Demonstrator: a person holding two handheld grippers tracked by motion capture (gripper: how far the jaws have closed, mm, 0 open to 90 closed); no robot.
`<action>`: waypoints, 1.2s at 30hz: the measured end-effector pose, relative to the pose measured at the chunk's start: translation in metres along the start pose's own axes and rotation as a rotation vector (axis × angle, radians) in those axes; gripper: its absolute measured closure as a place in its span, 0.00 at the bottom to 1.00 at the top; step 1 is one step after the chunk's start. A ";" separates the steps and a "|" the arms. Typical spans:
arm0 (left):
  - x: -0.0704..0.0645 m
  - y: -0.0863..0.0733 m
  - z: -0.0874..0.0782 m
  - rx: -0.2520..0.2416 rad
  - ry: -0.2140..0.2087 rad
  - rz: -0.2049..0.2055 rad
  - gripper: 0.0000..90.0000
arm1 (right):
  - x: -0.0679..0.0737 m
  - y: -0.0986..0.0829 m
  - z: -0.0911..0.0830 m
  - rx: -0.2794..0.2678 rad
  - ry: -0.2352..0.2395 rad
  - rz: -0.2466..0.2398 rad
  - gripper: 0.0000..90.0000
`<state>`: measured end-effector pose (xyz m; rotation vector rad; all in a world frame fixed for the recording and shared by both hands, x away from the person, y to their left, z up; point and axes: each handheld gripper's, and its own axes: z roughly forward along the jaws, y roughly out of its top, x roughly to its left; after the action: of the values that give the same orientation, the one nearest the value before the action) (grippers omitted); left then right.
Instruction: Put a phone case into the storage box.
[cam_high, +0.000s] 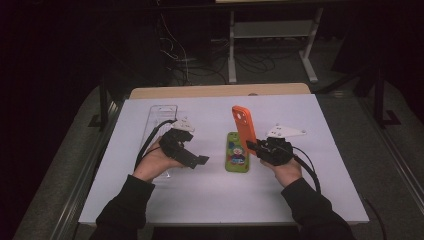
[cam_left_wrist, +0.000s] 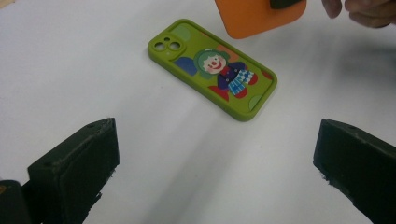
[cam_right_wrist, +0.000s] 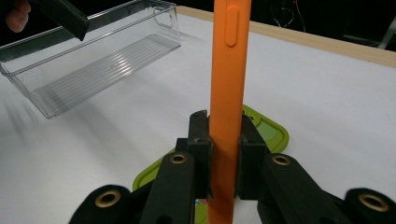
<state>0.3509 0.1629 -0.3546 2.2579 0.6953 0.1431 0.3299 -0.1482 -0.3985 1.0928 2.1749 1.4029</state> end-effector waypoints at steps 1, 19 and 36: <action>0.000 0.000 0.000 -0.022 -0.005 -0.021 0.00 | 0.001 0.000 0.000 0.005 0.000 0.007 0.87; 0.001 0.013 0.000 -0.175 -0.018 -0.098 0.00 | 0.016 0.002 0.005 -0.004 0.024 0.021 0.87; 0.000 0.037 0.016 -0.271 -0.041 -0.142 0.00 | 0.041 0.005 0.017 -0.006 0.076 -0.005 0.87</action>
<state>0.3717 0.1315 -0.3400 1.9414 0.7636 0.1137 0.3161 -0.1063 -0.3972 1.0473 2.2228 1.4712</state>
